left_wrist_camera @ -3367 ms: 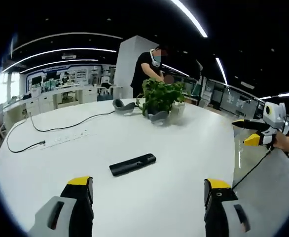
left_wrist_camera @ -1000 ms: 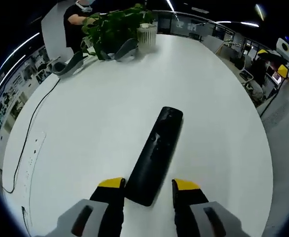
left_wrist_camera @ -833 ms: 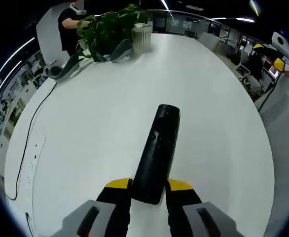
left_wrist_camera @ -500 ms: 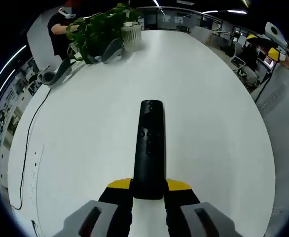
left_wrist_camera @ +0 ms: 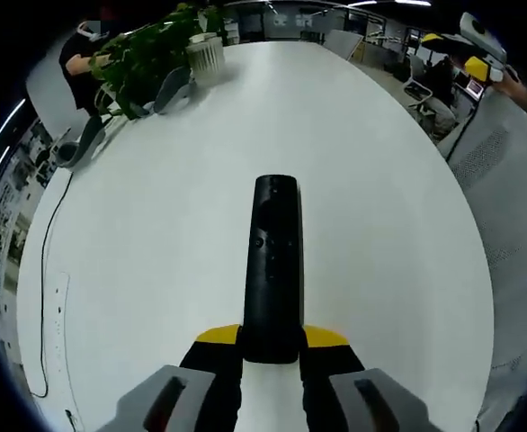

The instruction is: Press the specified remote control buttons in sequence, fully releasing each button before pressing the next.

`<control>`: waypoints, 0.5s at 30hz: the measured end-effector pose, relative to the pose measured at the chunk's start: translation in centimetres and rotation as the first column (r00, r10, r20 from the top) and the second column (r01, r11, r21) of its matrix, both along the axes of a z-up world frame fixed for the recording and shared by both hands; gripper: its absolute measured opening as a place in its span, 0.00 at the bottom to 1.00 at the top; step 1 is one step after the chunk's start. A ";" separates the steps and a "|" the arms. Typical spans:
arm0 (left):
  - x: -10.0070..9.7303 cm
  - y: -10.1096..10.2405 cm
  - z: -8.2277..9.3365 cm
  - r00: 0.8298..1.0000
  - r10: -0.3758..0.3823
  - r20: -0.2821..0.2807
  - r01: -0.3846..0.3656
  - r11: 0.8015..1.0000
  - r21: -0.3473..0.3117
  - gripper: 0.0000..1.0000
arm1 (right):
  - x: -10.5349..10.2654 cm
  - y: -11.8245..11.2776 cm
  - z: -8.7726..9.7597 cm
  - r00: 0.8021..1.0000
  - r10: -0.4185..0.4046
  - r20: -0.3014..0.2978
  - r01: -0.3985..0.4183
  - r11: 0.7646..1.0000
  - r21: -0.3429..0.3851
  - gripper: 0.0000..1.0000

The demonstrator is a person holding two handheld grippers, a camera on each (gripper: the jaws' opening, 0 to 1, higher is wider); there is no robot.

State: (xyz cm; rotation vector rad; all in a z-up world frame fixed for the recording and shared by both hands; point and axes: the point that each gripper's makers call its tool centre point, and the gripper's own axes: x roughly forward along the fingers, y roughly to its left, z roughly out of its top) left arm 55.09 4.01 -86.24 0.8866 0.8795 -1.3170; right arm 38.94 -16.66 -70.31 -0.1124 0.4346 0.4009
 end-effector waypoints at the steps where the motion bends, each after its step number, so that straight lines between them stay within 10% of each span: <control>1: -0.2 0.0 0.0 1.000 0.001 -0.003 -0.001 1.000 0.003 0.23 | 0.0 0.0 0.0 1.000 0.000 0.002 0.000 1.000 -0.002 0.34; 15: -2.6 0.7 0.1 1.000 0.004 -0.020 -0.004 1.000 0.004 0.23 | 0.0 0.2 0.1 1.000 0.017 0.009 -0.016 1.000 -0.021 0.33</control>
